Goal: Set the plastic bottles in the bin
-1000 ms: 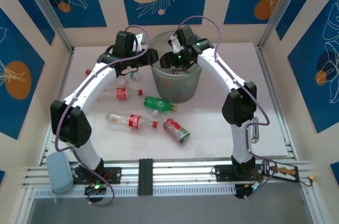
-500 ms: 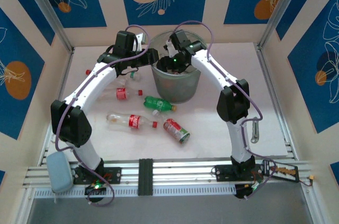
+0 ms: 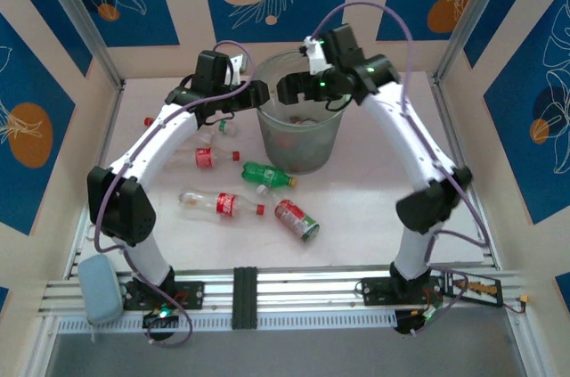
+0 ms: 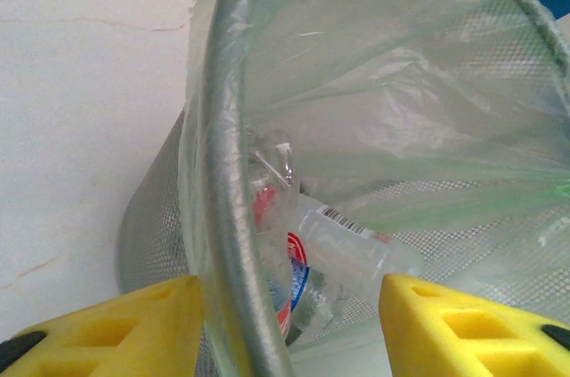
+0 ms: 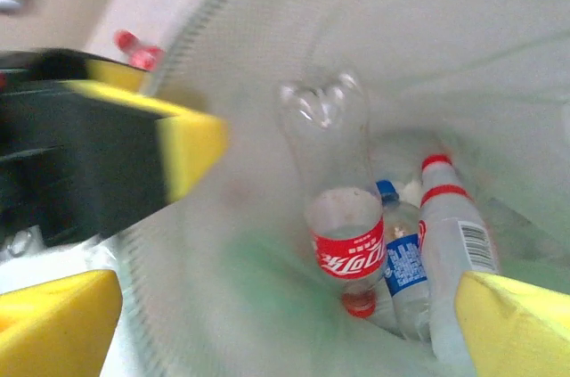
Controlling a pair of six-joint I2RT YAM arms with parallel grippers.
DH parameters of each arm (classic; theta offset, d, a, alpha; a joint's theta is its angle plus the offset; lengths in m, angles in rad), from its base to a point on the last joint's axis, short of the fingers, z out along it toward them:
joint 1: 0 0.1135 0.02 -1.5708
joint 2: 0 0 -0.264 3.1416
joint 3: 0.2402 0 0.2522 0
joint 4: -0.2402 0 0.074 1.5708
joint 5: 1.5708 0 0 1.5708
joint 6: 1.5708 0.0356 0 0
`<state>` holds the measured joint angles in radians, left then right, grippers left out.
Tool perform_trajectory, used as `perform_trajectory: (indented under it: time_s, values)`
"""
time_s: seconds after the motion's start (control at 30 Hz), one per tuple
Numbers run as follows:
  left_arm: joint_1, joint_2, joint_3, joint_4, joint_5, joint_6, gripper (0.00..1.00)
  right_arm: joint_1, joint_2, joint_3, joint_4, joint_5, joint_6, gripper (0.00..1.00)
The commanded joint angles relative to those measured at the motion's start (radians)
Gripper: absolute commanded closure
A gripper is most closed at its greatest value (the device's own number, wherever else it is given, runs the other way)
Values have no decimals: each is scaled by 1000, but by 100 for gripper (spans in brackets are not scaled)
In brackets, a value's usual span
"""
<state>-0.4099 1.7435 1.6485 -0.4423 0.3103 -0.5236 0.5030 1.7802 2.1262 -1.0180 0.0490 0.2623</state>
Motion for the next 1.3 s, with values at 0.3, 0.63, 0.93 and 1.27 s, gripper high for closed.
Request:
perform_trajectory:
  time_s: [0.3, 0.63, 0.93, 1.27]
  values:
    - [-14, 33, 19, -28, 16, 9, 45, 45, -473, -470, -58, 51, -52, 2]
    - [-13, 38, 32, -22, 12, 5, 45, 354, -627, -981, 25, 214, 160, 6]
    - [-11, 34, 31, -33, 3, 11, 45, 552, -478, -1249, 393, 379, 281, 5]
    - [-9, 34, 30, -35, 4, 13, 45, 537, -270, -1242, 564, 330, 230, 6]
